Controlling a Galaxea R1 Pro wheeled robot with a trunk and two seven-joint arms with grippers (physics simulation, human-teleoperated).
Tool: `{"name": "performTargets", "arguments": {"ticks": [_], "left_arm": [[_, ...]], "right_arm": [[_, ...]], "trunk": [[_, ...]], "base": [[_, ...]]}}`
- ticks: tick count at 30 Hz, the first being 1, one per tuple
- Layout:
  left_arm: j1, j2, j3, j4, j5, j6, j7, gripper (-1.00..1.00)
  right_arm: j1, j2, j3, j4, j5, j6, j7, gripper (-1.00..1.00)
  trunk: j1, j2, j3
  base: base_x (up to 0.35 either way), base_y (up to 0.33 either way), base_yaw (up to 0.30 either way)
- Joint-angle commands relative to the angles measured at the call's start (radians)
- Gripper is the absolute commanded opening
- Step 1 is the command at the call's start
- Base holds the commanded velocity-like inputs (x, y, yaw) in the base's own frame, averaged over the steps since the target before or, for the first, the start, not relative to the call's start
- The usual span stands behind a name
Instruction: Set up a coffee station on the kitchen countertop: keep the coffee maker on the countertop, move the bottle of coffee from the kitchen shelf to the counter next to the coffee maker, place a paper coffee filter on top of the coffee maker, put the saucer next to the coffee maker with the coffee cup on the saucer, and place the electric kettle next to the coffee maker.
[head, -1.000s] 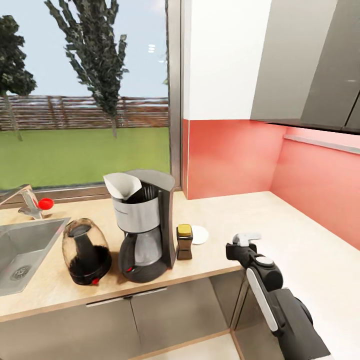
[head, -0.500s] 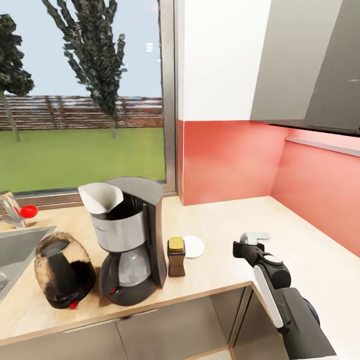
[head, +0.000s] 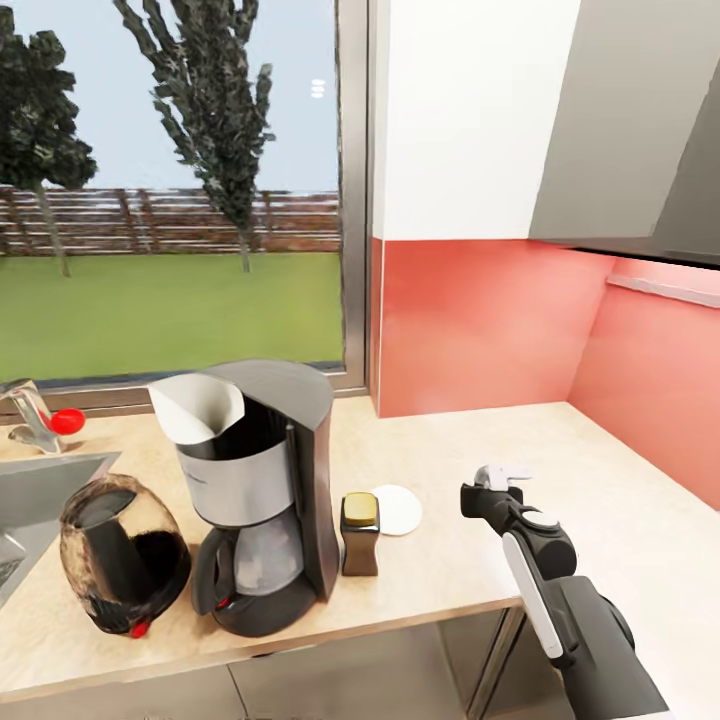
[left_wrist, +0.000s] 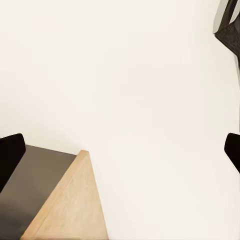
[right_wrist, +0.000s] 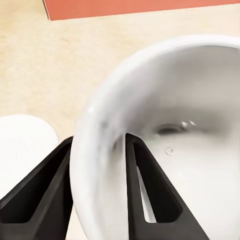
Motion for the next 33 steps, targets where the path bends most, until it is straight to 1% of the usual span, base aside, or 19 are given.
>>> {"name": "performTargets", "arguments": {"ticks": [1,11,14,16,18,19,20,22,23,24,25,26,27,29,30,33], "left_arm": [[0.000,-0.002,-0.008,-0.001,0.005,-0.003,0.002,1.00],[0.000,-0.003,-0.009,-0.001,0.005,-0.003,0.001,1.00],[0.000,-0.003,-0.010,-0.001,0.004,-0.003,0.001,1.00],[0.000,-0.003,-0.010,-0.001,0.004,-0.003,0.001,1.00],[0.000,-0.003,-0.010,-0.001,0.004,-0.003,0.001,1.00],[0.000,-0.004,-0.011,-0.001,0.004,-0.003,0.001,1.00],[0.000,-0.004,-0.011,-0.001,0.004,-0.003,0.001,1.00],[0.000,-0.004,-0.011,-0.001,0.004,-0.004,0.001,1.00],[0.000,-0.005,-0.011,-0.001,0.004,-0.004,0.001,1.00],[0.000,-0.005,-0.011,-0.001,0.004,-0.004,0.001,1.00],[0.000,-0.005,-0.010,-0.001,0.004,-0.004,0.001,1.00],[0.000,-0.005,-0.009,-0.002,0.004,-0.004,0.001,1.00],[0.000,-0.005,-0.009,-0.001,0.004,-0.004,0.001,1.00],[0.000,-0.005,-0.008,-0.001,0.004,-0.004,0.001,1.00],[0.000,-0.005,-0.007,-0.001,0.004,-0.004,0.001,1.00],[0.000,-0.005,-0.006,-0.001,0.004,-0.004,0.001,1.00]], "right_arm": [[-0.001,-0.002,0.003,-0.001,-0.009,0.004,-0.010,-1.00],[-0.001,-0.003,0.003,0.003,-0.005,0.005,-0.010,-1.00],[-0.001,-0.004,0.002,0.004,-0.003,0.006,-0.010,-1.00],[-0.001,-0.005,0.001,0.005,0.012,0.007,-0.010,-1.00],[-0.001,-0.008,0.001,0.006,0.052,0.009,-0.010,-1.00],[-0.001,-0.008,0.002,0.006,0.080,0.021,-0.010,-1.00],[-0.002,-0.006,0.001,0.006,0.110,0.050,-0.010,-1.00],[-0.012,-0.002,0.002,0.006,0.152,0.147,-0.009,-1.00],[-0.036,-0.001,0.002,0.006,0.166,0.229,-0.008,-1.00],[-0.071,0.001,0.002,0.008,0.174,0.290,-0.007,-1.00],[-0.094,0.003,0.002,0.012,0.177,0.315,-0.007,-1.00],[-0.120,0.005,0.002,0.025,0.180,0.319,-0.007,-1.00],[-0.130,0.006,0.003,0.038,0.181,0.319,-0.006,-1.00],[-0.140,0.010,0.003,0.069,0.182,0.319,-0.006,-1.00],[-0.145,0.012,0.002,0.121,0.182,0.319,-0.006,-1.00],[-0.147,0.014,0.002,0.192,0.178,0.319,-0.002,-1.00]], "trunk": [[0.001,-0.002,-0.003],[0.001,-0.002,-0.013],[0.001,-0.002,-0.014],[0.001,-0.002,-0.015],[0.001,-0.002,-0.015],[0.001,-0.002,-0.015],[0.001,-0.002,-0.015],[0.001,-0.002,-0.015],[0.001,-0.002,-0.015],[0.001,-0.002,-0.015],[0.001,-0.002,-0.015],[0.001,-0.002,-0.015],[0.001,-0.002,-0.015],[0.001,-0.002,-0.015],[0.001,-0.002,-0.015],[0.001,-0.002,-0.015]], "base": [[0.000,0.000,0.208],[0.000,0.000,0.207],[0.000,0.000,0.091],[0.000,0.000,0.026],[0.000,0.000,0.010],[0.000,0.000,0.005],[0.000,0.000,0.003],[0.000,0.000,0.002],[0.000,0.000,0.000],[0.000,0.000,0.000],[0.000,0.000,0.000],[0.000,0.000,0.000],[0.000,0.000,0.000],[0.000,0.000,0.000],[0.000,0.000,0.000],[0.000,0.000,0.000]]}}
